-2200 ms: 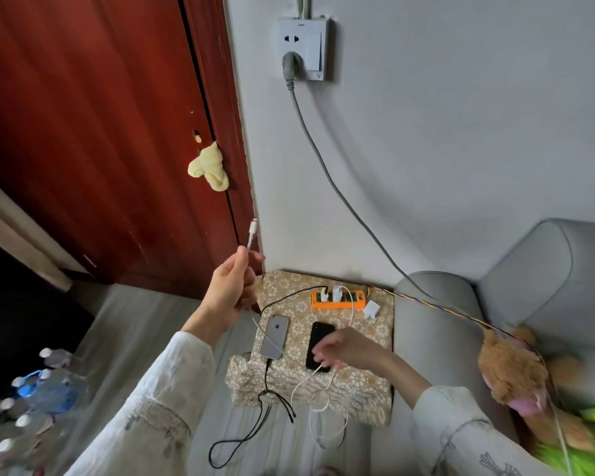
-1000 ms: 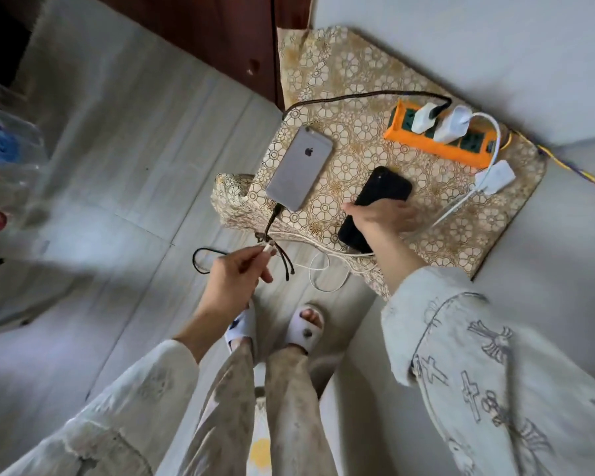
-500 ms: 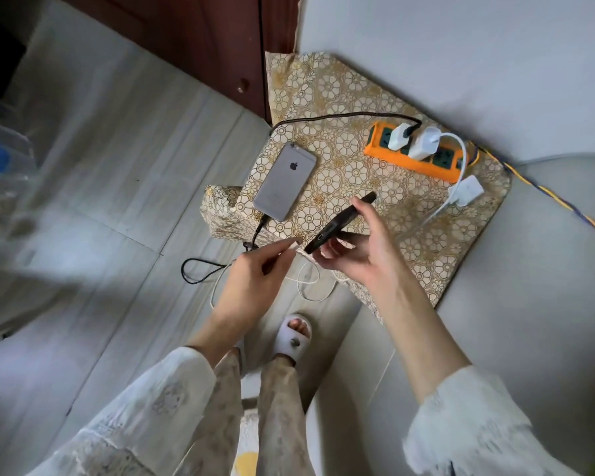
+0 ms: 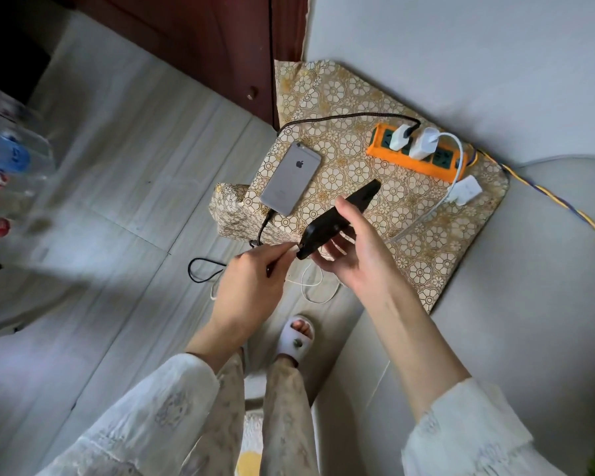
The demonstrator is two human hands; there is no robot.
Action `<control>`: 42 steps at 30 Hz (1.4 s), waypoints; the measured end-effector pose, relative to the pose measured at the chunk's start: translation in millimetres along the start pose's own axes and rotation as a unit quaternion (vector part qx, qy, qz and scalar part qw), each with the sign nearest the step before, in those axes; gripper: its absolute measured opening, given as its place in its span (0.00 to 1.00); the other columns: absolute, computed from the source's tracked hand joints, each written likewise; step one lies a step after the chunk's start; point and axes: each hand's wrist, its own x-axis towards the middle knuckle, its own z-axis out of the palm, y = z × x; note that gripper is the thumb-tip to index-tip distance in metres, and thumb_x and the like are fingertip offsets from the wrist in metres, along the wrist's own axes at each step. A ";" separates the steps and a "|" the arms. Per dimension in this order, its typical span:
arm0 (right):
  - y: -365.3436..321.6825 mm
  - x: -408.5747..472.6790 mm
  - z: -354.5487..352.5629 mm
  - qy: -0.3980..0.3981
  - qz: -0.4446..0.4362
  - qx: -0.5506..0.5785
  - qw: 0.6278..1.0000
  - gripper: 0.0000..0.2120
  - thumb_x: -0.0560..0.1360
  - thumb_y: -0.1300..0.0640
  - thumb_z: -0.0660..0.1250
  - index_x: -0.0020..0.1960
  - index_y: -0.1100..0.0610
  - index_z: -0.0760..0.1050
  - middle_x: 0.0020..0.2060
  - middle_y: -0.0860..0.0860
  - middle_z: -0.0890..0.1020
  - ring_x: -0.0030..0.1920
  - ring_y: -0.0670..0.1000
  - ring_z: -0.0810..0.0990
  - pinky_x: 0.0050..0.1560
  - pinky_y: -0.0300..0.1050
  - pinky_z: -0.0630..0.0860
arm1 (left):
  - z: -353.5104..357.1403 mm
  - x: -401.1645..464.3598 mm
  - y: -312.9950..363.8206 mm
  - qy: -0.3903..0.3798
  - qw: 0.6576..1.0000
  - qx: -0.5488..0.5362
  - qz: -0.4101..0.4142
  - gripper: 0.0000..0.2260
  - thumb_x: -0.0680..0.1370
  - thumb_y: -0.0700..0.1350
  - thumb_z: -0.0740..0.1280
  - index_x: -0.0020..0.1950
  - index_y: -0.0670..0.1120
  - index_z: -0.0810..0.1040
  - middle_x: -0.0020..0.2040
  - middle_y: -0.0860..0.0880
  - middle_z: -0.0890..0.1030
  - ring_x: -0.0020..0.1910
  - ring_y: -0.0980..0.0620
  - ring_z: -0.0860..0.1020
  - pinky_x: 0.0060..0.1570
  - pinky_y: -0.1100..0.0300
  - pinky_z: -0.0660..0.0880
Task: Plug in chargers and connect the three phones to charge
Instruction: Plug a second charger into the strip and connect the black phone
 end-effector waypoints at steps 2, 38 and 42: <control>3.9 -3.9 1.7 0.015 -0.013 -0.018 1.000 0.11 0.66 0.51 0.74 0.42 0.55 0.76 0.39 0.53 0.80 0.48 0.53 0.79 0.46 0.51 0.78 | 0.7 -4.2 0.3 0.014 0.998 0.058 0.012 0.08 0.77 0.47 0.63 0.46 0.47 0.81 0.30 0.50 0.77 0.29 0.47 0.73 0.29 0.56 0.71; -9.6 111.5 0.2 0.275 -0.110 -0.568 0.768 0.45 0.69 0.43 0.70 0.72 0.67 0.52 0.71 0.64 0.58 0.71 0.63 0.58 0.67 0.56 0.64 | -9.1 -13.4 -71.1 -0.293 0.928 0.053 -0.223 0.11 0.78 0.48 0.60 0.40 0.44 0.76 0.26 0.47 0.76 0.20 0.59 0.75 0.39 0.57 0.77; -4.1 86.7 -16.0 0.243 -0.237 -0.500 0.797 0.13 0.76 0.51 0.63 0.43 0.62 0.74 0.43 0.58 0.78 0.45 0.57 0.77 0.39 0.46 0.73 | -22.1 -10.4 -71.1 -0.305 0.927 0.029 -0.219 0.08 0.76 0.47 0.64 0.39 0.46 0.77 0.32 0.43 0.81 0.24 0.54 0.79 0.33 0.66 0.75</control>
